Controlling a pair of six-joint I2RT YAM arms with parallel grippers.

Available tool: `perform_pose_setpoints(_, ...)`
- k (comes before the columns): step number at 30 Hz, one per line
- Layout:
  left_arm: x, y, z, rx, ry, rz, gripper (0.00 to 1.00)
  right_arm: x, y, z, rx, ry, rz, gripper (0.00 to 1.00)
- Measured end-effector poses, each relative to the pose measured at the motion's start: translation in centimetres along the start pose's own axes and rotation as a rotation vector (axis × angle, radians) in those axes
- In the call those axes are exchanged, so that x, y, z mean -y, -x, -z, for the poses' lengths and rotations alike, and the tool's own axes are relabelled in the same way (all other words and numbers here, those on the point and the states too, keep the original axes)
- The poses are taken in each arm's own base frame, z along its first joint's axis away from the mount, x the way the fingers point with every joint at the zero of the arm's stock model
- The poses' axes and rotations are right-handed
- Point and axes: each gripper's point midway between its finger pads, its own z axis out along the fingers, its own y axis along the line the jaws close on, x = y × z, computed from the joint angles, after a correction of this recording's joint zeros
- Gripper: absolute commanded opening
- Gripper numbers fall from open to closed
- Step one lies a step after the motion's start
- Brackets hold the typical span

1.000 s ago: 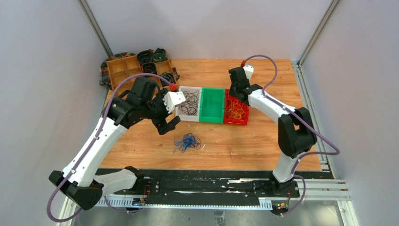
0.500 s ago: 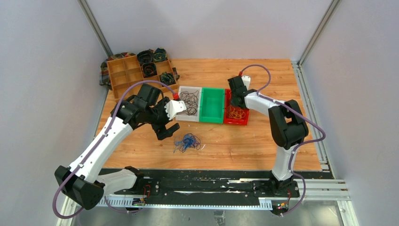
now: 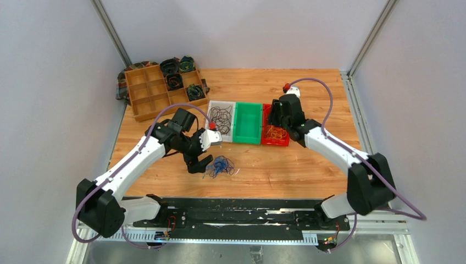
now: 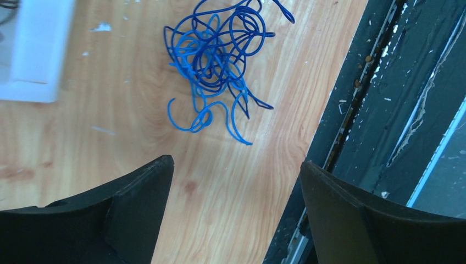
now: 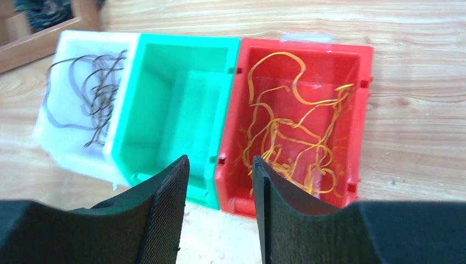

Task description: Untangle the cables

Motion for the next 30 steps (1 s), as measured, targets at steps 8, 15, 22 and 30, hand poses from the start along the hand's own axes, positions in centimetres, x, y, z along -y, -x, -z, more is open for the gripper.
perform_pose_setpoints(8,-0.6,-1.1,-3.9,-0.011,-0.047,0.098,0.69,-2.1,-2.4,4.8,0.064,0.132,0.033,0.47)
perform_pose_setpoints(15,-0.9,-1.3,-5.1,0.004,-0.034,0.142,0.12,-4.3,-3.6,7.6,0.127,0.248,0.055,0.47)
perform_pose_setpoints(22,-1.3,-0.1,-3.0,0.043,0.039,0.144,0.01,-9.2,-3.8,9.6,0.218,0.423,0.15,0.48)
perform_pose_setpoints(30,-1.9,6.7,4.3,0.193,0.144,0.094,0.01,-16.6,-6.0,12.9,0.268,0.667,0.331,0.52)
